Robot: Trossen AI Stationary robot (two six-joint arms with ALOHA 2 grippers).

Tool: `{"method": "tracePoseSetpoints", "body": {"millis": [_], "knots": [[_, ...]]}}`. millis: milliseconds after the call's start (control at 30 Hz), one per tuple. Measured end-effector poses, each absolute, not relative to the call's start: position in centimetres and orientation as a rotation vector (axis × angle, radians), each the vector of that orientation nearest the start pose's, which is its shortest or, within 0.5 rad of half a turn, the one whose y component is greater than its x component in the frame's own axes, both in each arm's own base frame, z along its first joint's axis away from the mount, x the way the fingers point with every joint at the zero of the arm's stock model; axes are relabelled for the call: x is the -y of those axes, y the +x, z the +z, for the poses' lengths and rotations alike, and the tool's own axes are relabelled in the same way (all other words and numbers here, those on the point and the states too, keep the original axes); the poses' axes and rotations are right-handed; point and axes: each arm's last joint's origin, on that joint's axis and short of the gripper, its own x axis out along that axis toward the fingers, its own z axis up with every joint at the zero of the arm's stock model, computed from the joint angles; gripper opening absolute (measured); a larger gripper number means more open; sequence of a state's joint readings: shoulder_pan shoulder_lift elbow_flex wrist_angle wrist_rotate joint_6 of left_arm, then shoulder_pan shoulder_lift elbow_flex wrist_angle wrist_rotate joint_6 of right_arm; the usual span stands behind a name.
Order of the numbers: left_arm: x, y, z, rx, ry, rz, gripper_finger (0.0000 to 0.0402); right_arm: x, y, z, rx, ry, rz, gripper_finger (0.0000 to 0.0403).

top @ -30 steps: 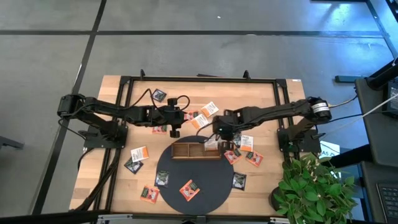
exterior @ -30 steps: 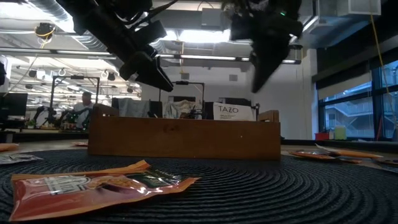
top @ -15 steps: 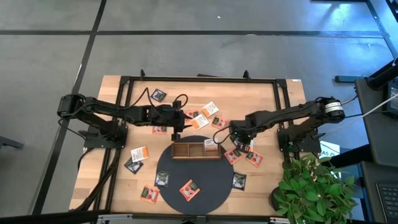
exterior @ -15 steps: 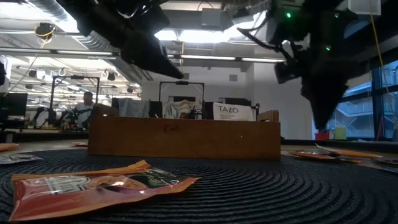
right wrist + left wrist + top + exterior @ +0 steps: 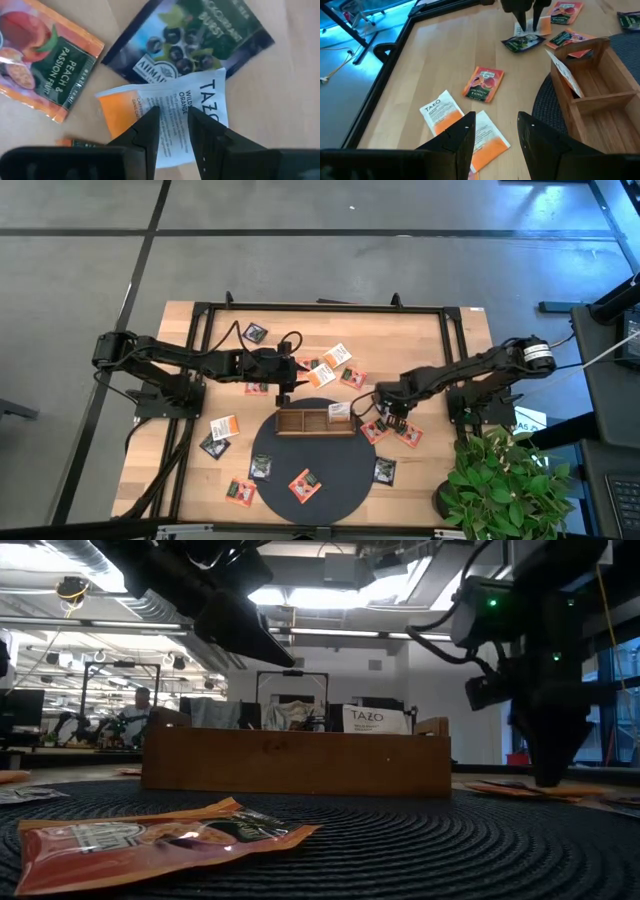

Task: Pick & Place Tea
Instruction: Put the white tea bag into the right section of the wooden organizer

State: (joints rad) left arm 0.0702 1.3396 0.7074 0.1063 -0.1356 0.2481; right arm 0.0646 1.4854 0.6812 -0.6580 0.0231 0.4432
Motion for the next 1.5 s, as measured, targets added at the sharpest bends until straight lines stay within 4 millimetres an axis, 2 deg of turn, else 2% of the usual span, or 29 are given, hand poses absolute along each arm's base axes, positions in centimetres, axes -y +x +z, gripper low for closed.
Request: {"method": "tracePoseSetpoints", "body": {"millis": [200, 367, 567, 800, 967, 1267, 1500], "knots": [[-2.3, 27.5, 21.6, -0.548, 0.271, 0.132, 0.0143, -0.2, 22.3, 13.3, -1.313, 0.301, -0.571, 0.0105], [-2.4, 27.5, 21.6, -0.550, 0.337, 0.120, 0.0143, 1.3, 23.2, 13.4, -1.157, 0.407, -0.709, 0.0105], [-2.8, 28.8, 21.0, -0.503, 0.378, 0.178, 0.0143, 3.4, 24.8, 12.6, -1.030, 0.493, -0.749, 0.0105], [-4.2, 30.6, 17.8, -0.543, 0.472, 0.188, 0.0143, 5.5, 26.5, 11.0, -0.914, 0.554, -0.781, 0.0105], [-5.3, 31.9, 16.5, -0.561, 0.490, 0.209, 0.0143, 6.8, 27.2, 10.9, -0.799, 0.615, -0.803, 0.0105], [-6.4, 34.3, 14.9, -0.603, 0.491, 0.245, 0.0143, 7.7, 27.9, 11.0, -0.679, 0.675, -0.801, 0.0105], [-6.6, 36.1, 13.8, -0.612, 0.488, 0.224, 0.0143, 8.0, 28.4, 11.3, -0.636, 0.610, -0.773, 0.0105]]}}
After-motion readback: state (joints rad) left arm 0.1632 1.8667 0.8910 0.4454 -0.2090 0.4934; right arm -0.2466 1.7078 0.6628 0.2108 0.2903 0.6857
